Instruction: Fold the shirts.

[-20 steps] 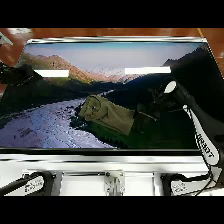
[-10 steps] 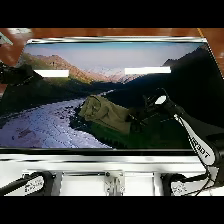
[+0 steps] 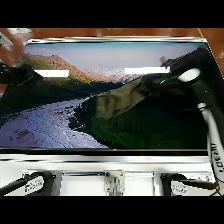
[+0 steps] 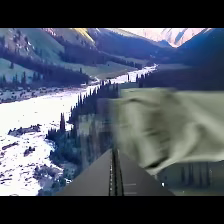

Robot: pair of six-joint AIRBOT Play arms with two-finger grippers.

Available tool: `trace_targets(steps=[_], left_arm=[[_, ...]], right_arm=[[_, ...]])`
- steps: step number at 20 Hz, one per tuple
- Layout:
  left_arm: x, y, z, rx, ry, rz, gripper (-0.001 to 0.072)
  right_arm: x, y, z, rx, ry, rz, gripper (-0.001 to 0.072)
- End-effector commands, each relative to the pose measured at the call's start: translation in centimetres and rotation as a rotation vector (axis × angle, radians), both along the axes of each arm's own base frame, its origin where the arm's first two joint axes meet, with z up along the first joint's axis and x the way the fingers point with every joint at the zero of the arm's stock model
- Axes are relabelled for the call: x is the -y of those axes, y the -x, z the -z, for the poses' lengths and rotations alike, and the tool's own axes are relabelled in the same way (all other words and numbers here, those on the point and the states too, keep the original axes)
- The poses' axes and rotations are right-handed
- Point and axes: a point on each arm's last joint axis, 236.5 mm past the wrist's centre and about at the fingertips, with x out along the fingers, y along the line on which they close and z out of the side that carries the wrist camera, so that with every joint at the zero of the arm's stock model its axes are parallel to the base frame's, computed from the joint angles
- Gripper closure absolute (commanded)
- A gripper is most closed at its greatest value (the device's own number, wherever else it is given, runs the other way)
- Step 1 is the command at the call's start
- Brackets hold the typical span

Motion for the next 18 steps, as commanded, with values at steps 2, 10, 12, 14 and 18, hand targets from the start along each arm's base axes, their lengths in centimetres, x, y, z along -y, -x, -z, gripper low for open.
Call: trace_targets(steps=[2, 10, 12, 14, 18], left_arm=[[0.6, 0.3, -0.2, -0.009, 0.027, 0.013, 0.0669], [3.4, 4.0, 1.0, -0.142, 0.054, 0.148, 0.0669], [4.1, 4.3, 1.0, -0.15, 0.058, 0.163, 0.067], [5.0, 4.5, 1.1, -0.155, 0.059, 0.18, 0.067], [6.5, 4.9, 1.0, -0.16, 0.061, 0.213, 0.067]], right_arm=[[14.5, 0.5, -5.0, -0.037, 0.218, 0.222, 0.065], [38.9, 10.0, -1.7, -0.239, 0.455, 0.631, 0.0651], [43.0, 14.6, 0.6, -0.363, 0.526, 0.7, 0.0651], [45.0, 19.5, 3.7, -0.5, 0.5, 0.766, 0.065], [43.5, 28.5, 9.7, -0.727, 0.288, 0.893, 0.065]])
